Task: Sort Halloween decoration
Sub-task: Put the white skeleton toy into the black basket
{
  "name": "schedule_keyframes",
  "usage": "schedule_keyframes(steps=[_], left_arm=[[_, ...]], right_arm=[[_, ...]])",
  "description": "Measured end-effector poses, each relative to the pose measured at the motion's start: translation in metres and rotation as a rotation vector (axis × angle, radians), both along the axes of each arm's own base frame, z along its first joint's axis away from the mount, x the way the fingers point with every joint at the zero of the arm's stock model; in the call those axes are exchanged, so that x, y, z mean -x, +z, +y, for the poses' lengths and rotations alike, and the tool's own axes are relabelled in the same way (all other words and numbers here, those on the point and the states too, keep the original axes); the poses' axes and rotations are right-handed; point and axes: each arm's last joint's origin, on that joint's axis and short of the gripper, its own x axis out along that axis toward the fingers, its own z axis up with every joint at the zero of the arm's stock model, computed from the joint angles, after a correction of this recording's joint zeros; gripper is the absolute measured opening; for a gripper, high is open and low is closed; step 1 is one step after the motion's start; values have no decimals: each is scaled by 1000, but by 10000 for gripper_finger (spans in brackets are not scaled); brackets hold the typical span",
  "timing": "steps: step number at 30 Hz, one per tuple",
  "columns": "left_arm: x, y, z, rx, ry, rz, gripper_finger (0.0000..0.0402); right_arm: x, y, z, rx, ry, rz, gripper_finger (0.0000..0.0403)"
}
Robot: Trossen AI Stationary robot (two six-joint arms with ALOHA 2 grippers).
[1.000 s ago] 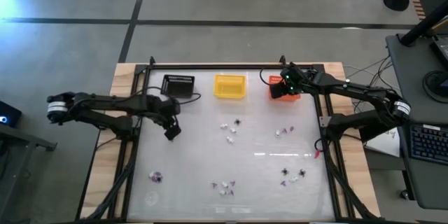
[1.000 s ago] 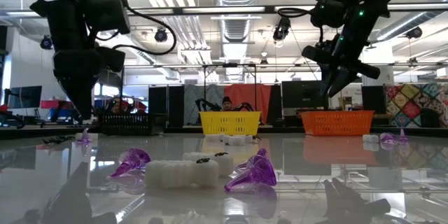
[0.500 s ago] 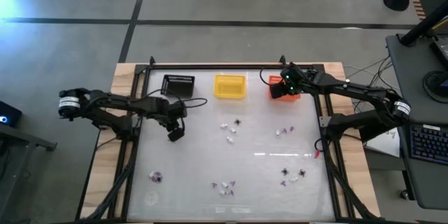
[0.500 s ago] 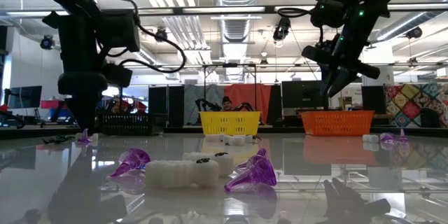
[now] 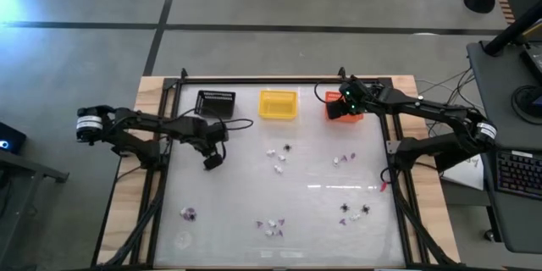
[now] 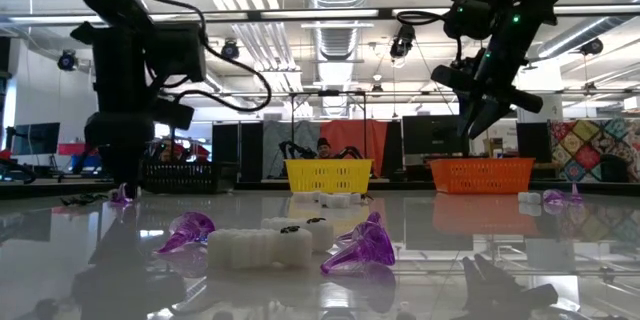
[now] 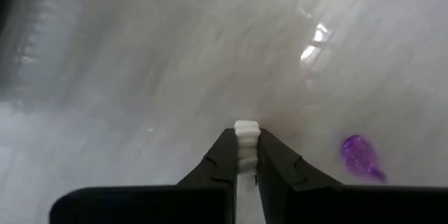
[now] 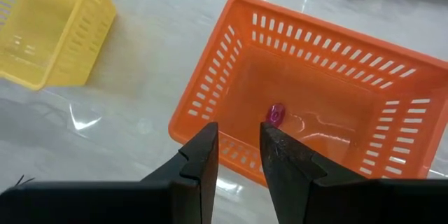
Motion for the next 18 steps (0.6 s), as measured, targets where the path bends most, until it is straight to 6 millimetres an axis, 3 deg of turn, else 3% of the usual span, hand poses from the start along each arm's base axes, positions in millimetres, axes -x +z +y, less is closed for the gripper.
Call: schedule_keyframes(steps=[9, 18], left_arm=[[-17, 45, 17, -46, 34, -199, 1], [-9, 76, 77, -208, 157, -232, 0]], right_arm=[[0, 0, 0, 0, 0, 0, 98], [0, 0, 0, -1, 1, -1, 98]])
